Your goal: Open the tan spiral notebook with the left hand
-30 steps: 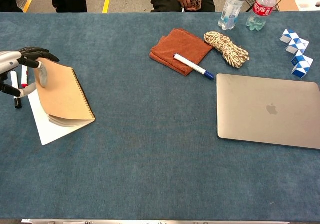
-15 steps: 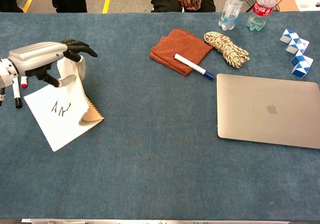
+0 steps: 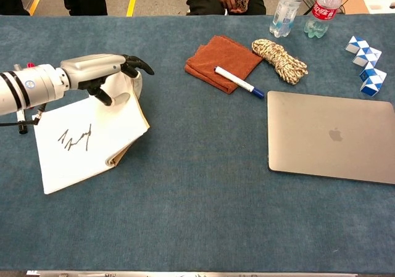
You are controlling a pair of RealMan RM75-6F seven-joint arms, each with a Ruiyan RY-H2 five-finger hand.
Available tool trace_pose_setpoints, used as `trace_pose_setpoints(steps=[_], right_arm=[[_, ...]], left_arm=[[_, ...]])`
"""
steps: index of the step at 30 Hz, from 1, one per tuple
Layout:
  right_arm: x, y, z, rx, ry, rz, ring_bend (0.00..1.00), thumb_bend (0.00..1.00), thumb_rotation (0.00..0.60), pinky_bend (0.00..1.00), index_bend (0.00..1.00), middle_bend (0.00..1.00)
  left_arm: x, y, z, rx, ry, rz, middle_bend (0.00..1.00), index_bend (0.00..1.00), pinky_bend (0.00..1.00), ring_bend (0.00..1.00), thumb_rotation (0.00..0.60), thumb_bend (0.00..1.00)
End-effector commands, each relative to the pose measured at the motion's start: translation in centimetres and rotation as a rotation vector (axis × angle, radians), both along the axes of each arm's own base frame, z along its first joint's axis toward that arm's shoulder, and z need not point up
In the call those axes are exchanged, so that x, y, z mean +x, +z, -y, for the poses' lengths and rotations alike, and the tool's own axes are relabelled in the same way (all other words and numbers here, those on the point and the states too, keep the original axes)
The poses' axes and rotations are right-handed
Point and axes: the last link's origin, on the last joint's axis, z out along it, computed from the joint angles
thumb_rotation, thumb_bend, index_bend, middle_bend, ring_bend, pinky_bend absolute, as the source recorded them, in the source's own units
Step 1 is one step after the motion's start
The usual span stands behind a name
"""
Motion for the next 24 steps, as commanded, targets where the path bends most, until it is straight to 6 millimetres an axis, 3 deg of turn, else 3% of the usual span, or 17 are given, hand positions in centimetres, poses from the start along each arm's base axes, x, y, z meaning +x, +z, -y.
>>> trace_pose_setpoints(steps=[1,10,12,16,18,24], right_arm=[[0.0,0.0,0.0,0.0,-0.001,0.0,0.1,0.2,0.6,0.18,0.14,0.17],[-0.1,0.1,-0.2,-0.002,-0.004,0.001,0.1,0.2,0.6,0.18,0.14,0.17],[-0.1,0.1,-0.2,-0.002,-0.004,0.0,0.1,0.2,0.6,0.18,0.14,0.17],[-0.2,0.2,-0.3,-0.002,-0.006,0.0,0.1,0.2,0.6,0.18,0.14,0.17],[-0.1,0.2,-0.3,-0.004,-0.003,0.0,0.1,0.2,0.6,0.18,0.14,0.17],[-0.1,0.2,0.1,0.008,-0.001,-0.003,0.1,0.2,0.6,0.18,0.14,0.17]], left_arm=[[0.4,-1.2,-0.2,-0.016,0.008,-0.006,0.12,0.52,0.0,0.0,0.6,0.47],[0.3,-4.0,0.1,-0.005,0.041,-0.006,0.12,0.46,0.0,0.0,0.6,0.47],[0.3,-4.6,0.3,-0.004,0.043,-0.007,0.1,0.4,0.0,0.0,0.6,0.47],[0.2,-5.3,0.9,-0.013,0.049,-0.004,0.01,0.13,0.0,0.0,0.6,0.47],[0.2,-5.1,1.2,-0.012,0.053,0.01,0.0,0.02,0.0,0.0,0.6,0.47],[-0.8,-2.5,2.0,0.065,0.07,0.063,0.0,0.0,0.0,0.0,0.6,0.45]])
